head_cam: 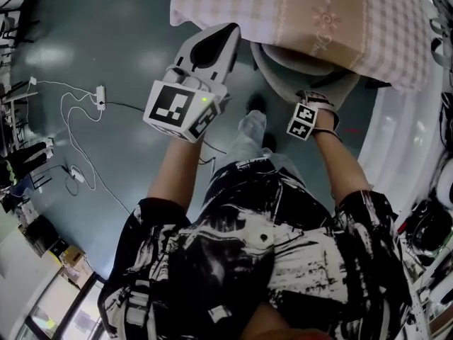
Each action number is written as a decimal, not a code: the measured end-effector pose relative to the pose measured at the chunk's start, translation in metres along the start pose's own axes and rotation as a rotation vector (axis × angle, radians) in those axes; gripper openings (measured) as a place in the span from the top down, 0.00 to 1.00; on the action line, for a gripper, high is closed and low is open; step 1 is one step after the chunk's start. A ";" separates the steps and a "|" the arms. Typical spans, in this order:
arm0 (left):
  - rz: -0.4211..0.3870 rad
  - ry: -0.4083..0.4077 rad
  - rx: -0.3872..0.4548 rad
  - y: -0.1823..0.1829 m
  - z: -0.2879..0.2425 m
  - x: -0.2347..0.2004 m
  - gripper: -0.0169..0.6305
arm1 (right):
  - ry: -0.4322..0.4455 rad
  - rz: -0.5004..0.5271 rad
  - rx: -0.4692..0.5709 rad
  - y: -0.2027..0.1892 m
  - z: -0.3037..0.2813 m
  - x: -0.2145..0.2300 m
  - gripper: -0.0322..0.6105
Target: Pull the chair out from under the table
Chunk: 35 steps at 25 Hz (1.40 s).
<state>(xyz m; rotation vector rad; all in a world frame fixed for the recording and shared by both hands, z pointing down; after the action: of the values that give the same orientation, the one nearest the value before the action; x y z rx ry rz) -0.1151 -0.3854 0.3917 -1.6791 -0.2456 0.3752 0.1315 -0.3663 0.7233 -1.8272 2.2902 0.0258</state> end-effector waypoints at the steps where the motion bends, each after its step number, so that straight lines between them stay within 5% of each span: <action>1: -0.002 0.015 0.004 -0.001 0.012 0.007 0.97 | -0.001 0.006 -0.001 -0.001 0.002 -0.008 0.74; 18: -0.007 0.240 -0.008 -0.002 0.180 0.096 0.97 | 0.021 0.046 0.000 -0.013 0.023 -0.136 0.74; 35: -0.010 0.142 -0.013 -0.007 0.220 0.108 0.97 | 0.022 0.004 0.000 0.007 0.036 -0.212 0.74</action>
<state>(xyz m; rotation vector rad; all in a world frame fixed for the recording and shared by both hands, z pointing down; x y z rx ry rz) -0.0992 -0.1422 0.3629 -1.7082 -0.1511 0.2465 0.1744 -0.1556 0.7244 -1.8319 2.3089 0.0066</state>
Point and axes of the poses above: the fingertips, and each gripper's own axes: z backward along the fingers, x to its right, y out of its top, the point moved 9 cm from there along z, backward along the fingers, and after that the axes turned 1 degree about y, right-handed, at the moved point
